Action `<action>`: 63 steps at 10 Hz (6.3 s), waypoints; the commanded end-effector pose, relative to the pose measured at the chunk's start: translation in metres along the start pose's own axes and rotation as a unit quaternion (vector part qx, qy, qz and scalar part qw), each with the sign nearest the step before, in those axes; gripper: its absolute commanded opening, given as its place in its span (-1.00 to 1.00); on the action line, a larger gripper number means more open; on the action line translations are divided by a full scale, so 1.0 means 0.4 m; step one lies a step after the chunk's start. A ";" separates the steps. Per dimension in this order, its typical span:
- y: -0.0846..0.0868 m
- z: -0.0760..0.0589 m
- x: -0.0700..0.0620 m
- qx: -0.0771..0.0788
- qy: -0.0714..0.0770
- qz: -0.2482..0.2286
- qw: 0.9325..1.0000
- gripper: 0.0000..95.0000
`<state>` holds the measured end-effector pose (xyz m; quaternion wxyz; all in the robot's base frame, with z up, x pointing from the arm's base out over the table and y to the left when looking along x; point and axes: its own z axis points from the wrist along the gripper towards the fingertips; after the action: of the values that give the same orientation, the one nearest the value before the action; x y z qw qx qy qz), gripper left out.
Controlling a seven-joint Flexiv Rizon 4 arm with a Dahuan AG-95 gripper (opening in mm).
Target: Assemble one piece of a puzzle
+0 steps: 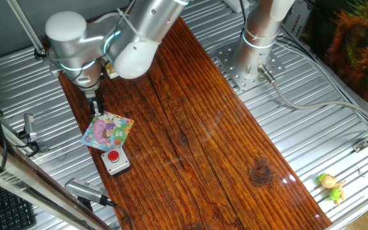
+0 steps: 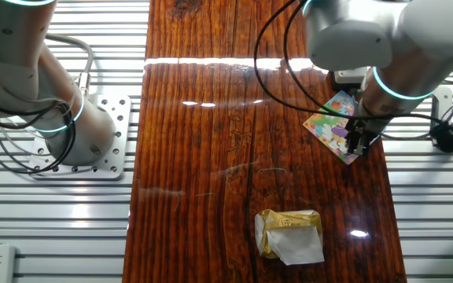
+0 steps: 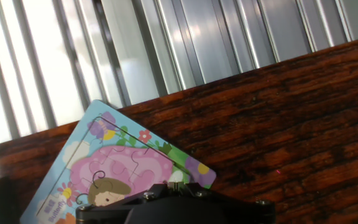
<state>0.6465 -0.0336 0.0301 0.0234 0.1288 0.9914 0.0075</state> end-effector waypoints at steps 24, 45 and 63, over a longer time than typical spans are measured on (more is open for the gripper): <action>0.026 0.030 -0.006 -0.003 -0.010 0.000 1.000 -1.00; -0.003 0.042 -0.007 -0.004 -0.017 -0.009 1.000 -1.00; 0.012 -0.072 -0.026 0.012 0.009 -0.027 1.000 -1.00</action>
<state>0.6544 -0.0323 0.0573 0.0159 0.1042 0.9944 -0.0059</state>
